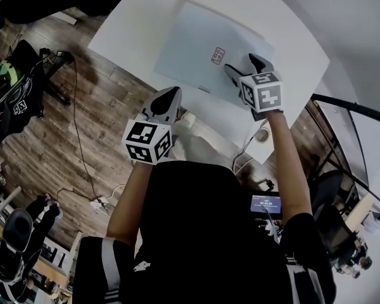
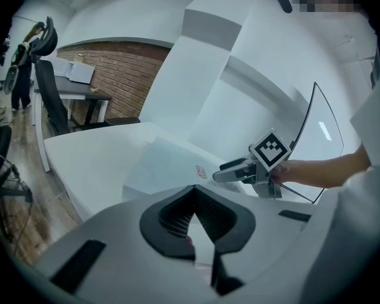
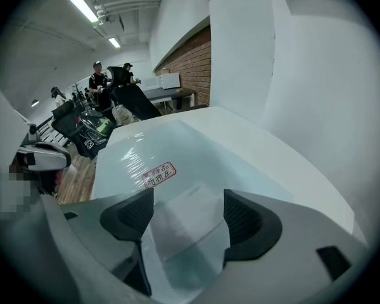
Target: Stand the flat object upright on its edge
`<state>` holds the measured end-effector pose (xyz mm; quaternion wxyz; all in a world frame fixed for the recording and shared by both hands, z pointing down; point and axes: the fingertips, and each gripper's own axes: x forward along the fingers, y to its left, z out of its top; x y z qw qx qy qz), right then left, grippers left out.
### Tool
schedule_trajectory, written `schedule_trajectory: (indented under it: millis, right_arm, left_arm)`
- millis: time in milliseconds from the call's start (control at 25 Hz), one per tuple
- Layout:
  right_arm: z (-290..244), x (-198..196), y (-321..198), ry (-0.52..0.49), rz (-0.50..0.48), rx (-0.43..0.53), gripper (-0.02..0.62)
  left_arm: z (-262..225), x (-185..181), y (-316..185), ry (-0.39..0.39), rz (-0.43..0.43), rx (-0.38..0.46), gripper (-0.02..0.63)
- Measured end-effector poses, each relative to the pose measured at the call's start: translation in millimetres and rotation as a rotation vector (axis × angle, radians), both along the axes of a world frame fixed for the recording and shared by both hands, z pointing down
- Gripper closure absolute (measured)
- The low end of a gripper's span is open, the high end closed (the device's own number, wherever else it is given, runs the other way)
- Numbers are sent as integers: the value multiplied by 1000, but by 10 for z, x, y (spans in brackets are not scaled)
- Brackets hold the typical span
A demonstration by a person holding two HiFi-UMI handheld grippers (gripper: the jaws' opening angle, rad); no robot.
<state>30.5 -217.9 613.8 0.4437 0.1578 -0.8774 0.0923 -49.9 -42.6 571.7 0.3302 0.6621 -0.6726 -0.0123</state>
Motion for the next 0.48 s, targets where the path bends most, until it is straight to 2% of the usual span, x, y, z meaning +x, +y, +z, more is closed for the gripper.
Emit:
schedule_trajectory:
  millis: [480]
  right_arm:
    - [60, 20, -4, 23, 9, -24, 265]
  left_arm:
    - [63, 44, -3, -17, 35, -11, 595]
